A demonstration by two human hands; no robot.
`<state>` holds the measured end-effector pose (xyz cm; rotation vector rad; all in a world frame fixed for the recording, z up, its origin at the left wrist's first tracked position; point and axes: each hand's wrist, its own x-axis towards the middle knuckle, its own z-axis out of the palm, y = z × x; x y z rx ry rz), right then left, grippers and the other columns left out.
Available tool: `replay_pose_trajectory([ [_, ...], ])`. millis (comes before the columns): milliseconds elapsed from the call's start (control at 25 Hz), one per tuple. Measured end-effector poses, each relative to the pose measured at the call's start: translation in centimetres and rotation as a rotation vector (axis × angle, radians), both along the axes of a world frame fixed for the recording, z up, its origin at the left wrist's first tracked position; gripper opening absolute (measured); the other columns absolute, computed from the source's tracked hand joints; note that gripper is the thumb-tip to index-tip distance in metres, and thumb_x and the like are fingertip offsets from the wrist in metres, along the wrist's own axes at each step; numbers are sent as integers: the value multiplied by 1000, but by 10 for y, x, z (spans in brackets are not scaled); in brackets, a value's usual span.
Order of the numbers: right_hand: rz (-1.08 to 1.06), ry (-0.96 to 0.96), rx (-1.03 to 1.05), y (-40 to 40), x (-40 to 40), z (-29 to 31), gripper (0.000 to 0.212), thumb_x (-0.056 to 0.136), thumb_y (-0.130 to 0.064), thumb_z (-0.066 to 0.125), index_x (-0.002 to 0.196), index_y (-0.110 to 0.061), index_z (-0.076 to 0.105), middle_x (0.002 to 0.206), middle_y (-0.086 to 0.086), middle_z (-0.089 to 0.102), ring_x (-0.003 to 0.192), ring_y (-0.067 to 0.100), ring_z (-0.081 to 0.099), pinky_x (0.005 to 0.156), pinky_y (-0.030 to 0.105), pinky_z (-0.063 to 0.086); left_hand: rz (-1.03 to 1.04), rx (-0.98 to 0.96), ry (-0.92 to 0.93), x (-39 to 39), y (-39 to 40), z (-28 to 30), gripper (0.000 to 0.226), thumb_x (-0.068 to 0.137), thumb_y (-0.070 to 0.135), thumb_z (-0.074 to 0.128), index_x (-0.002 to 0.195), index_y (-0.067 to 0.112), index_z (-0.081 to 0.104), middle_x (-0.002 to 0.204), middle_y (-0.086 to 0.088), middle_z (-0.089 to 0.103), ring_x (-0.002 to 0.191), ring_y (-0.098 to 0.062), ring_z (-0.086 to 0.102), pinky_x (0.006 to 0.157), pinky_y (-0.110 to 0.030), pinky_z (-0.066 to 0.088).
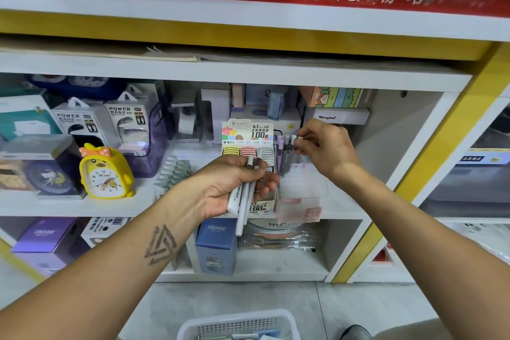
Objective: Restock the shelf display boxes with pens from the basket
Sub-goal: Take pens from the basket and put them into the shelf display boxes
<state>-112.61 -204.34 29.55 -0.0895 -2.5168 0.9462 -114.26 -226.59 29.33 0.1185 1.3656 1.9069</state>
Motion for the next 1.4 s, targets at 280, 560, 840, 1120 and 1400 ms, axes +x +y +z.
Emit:
replay_pose_trajectory([
  [280, 53, -3, 83, -2, 0, 3, 8, 92, -10, 69, 88, -15, 72, 75, -3, 72, 74, 14, 70, 76, 43, 59, 10, -14, 4, 1, 0, 0, 31, 91, -10, 55, 122, -7, 57, 90, -26, 71, 71, -29, 72, 61, -33, 61],
  [560, 21, -143, 353, -10, -1, -3, 38, 100, -15, 53, 137, -20, 60, 114, 6, 65, 105, 24, 59, 90, 36, 49, 4, 9, 4, 4, 6, 0, 34, 90, -10, 57, 124, -6, 59, 80, -18, 70, 77, -31, 73, 72, -36, 62],
  [840, 297, -318, -514, -29, 9, 11, 18, 88, -25, 75, 84, -7, 76, 75, 12, 71, 61, 18, 57, 48, 23, 40, -18, 72, -14, 8, 10, 4, 23, 88, -9, 60, 110, -12, 63, 90, -24, 71, 90, -38, 72, 76, -39, 61],
  [1120, -15, 58, -610, -2, 6, 23, 14, 98, -4, 59, 110, -2, 66, 70, 5, 72, 55, 14, 64, 55, 25, 55, 157, 51, -9, 7, 3, 6, 30, 92, -5, 59, 120, -16, 57, 86, -22, 68, 70, -29, 72, 56, -31, 60],
  [1400, -56, 29, -2, 8, 6, 2, 14, 99, -12, 57, 96, -24, 50, 80, -4, 68, 74, 15, 69, 77, 44, 59, 149, -8, 10, 9, 4, 2, 33, 95, -4, 55, 125, -16, 52, 71, -11, 57, 46, -10, 41, 37, -16, 30],
])
